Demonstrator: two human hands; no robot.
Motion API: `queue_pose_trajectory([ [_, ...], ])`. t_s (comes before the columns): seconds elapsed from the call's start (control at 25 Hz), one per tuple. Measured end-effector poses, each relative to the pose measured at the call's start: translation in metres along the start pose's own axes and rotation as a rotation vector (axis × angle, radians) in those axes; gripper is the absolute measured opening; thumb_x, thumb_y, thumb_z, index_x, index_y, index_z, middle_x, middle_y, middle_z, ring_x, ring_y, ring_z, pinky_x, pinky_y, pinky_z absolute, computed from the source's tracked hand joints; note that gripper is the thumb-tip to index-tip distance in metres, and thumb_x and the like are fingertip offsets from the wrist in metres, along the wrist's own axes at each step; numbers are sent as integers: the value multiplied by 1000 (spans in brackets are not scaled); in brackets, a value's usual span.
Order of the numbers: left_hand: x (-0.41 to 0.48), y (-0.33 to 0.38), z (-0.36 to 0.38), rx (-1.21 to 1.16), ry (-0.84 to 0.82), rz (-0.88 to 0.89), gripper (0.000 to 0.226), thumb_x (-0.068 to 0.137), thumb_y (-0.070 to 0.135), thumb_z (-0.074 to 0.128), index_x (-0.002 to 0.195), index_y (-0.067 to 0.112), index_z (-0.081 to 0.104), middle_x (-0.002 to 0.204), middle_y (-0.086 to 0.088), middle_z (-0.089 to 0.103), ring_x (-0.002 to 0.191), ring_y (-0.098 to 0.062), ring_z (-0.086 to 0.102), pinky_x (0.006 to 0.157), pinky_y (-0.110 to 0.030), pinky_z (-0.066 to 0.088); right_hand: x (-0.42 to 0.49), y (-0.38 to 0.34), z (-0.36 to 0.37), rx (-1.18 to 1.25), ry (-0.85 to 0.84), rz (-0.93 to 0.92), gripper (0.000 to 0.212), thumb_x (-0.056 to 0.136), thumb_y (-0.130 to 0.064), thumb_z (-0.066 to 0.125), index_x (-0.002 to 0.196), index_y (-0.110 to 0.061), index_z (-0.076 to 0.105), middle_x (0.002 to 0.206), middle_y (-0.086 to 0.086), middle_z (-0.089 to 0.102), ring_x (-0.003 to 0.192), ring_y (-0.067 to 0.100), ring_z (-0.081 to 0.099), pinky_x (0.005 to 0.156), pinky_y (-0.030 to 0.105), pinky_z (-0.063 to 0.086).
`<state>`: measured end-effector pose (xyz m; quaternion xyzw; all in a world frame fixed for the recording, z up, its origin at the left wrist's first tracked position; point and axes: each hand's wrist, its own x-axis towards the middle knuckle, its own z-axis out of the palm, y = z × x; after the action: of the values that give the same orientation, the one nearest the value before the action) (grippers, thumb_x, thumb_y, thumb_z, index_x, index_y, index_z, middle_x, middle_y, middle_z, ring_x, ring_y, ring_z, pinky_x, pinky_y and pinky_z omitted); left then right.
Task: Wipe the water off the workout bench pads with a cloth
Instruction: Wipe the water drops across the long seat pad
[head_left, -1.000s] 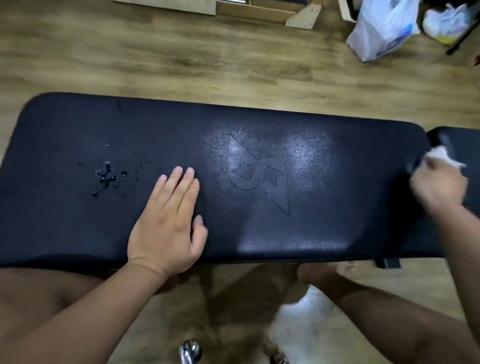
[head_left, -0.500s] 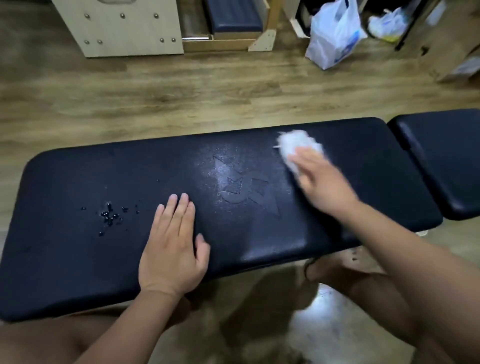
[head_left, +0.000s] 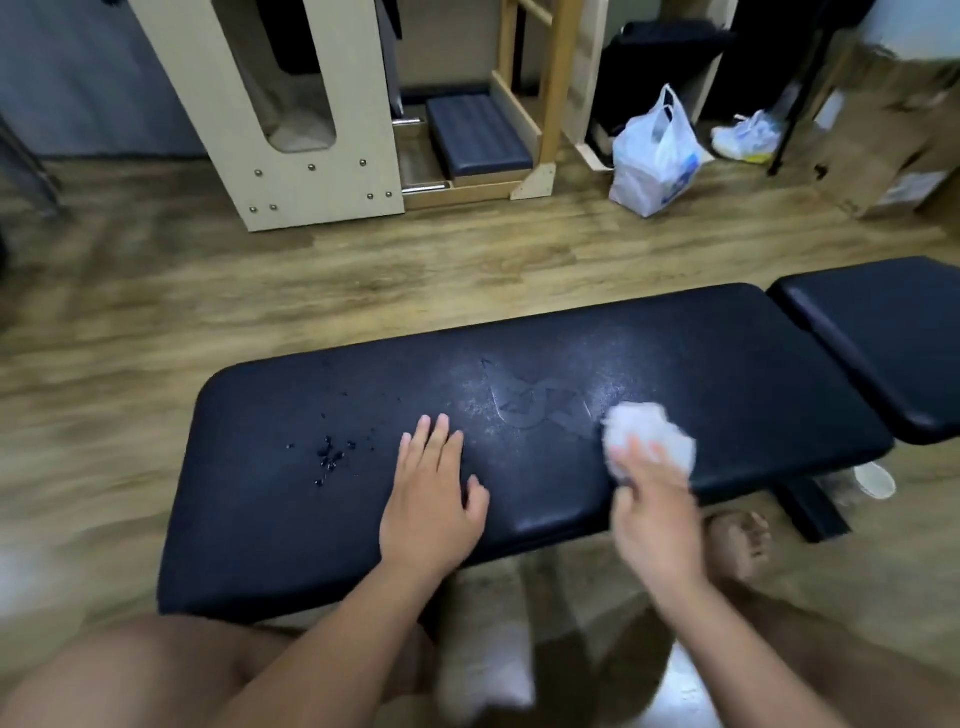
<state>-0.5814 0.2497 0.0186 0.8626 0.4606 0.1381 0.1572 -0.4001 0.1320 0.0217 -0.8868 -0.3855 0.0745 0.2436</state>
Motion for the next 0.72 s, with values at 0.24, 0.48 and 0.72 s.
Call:
queue_pose_trajectory([
  [0.24,-40,-35,-47,-30,110,65,56,85,25,36,134,6,54,150,-9,44,146,-25,27,122,-38,5,-52,-91,33,-17,-420,-633,59,86,-6,47,144,-14,44,154,0,36,147,19,24,121,28,4],
  [0.48,-96,-75,-66,154,-10,-140,56,85,31,43,135,10,53,151,-11,40,147,-31,22,122,-50,13,18,12,-55,-118,-182,69,45,81,-23,35,112,-12,66,131,17,59,120,36,51,101,37,38],
  [0.72,-138,-81,-81,248,-213,-212,64,92,42,39,151,20,30,163,-6,17,151,-30,7,122,-49,9,-92,-131,66,-116,-297,-500,77,74,-27,13,140,-10,49,151,15,40,143,33,29,120,46,17],
])
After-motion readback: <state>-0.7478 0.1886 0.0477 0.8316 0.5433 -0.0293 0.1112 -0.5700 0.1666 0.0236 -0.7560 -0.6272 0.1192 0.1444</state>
